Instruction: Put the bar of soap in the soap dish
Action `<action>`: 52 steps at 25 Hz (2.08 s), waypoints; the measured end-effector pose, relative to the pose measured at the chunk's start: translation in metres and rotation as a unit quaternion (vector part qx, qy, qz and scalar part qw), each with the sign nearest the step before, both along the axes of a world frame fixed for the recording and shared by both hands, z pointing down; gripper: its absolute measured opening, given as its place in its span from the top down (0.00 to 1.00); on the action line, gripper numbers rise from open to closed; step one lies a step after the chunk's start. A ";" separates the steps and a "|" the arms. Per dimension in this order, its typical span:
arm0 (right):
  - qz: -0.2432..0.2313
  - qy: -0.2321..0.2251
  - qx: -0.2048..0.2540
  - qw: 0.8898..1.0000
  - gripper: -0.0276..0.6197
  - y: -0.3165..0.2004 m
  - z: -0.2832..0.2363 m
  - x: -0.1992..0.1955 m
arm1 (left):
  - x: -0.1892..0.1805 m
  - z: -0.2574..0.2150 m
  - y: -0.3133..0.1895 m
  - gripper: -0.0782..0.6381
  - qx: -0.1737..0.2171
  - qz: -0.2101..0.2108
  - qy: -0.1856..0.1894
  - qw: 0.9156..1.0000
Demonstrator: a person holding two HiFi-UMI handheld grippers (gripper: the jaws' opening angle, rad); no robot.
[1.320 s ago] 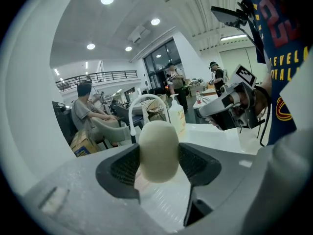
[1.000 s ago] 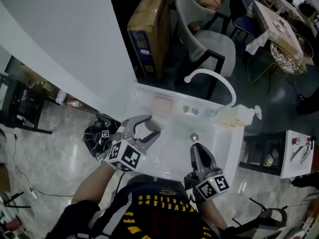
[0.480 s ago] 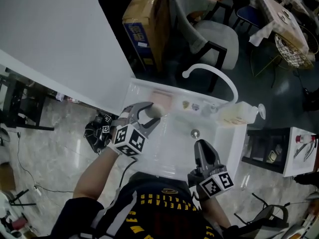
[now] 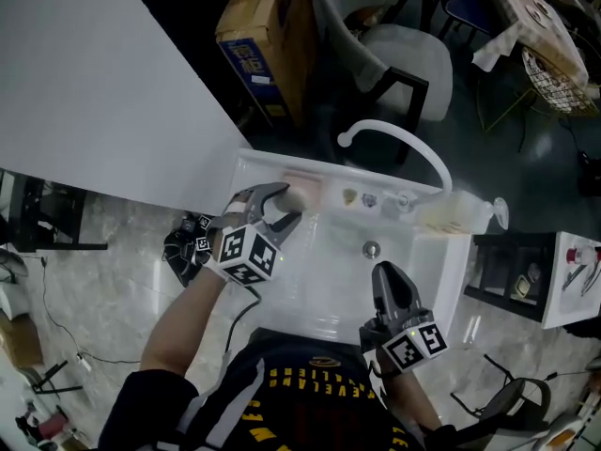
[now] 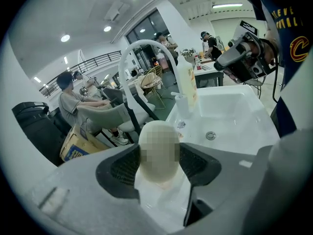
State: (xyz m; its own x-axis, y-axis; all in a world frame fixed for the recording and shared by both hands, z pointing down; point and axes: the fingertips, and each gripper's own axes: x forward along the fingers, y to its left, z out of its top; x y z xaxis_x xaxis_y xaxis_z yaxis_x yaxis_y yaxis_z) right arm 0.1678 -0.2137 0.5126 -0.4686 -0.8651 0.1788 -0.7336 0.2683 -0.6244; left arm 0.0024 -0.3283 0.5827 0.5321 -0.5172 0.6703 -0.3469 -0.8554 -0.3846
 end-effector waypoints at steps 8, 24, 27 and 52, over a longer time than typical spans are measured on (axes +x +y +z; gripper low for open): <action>-0.009 -0.006 -0.016 1.000 0.88 -0.010 0.013 -0.002 | 0.007 0.026 -0.018 0.53 -0.012 0.020 -0.028 0.999; -0.002 -0.008 -0.035 0.999 0.89 -0.012 0.026 0.003 | 0.012 0.073 -0.037 0.53 -0.036 0.074 -0.108 0.991; -0.001 -0.007 -0.036 0.999 0.89 -0.012 0.026 0.004 | 0.015 0.081 -0.039 0.53 -0.040 0.084 -0.118 0.989; 0.007 -0.015 -0.053 0.998 0.89 -0.005 0.032 0.007 | 0.011 0.136 -0.050 0.53 -0.066 0.138 -0.206 0.967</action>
State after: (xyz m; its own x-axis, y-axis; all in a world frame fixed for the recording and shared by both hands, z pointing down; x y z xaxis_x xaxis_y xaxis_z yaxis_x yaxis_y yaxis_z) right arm 0.1749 -0.2187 0.5446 -0.4632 -0.8487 0.2554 -0.7169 0.1894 -0.6709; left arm 0.0131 -0.3782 0.7192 0.3121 -0.2883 0.9052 0.0604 -0.9449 -0.3218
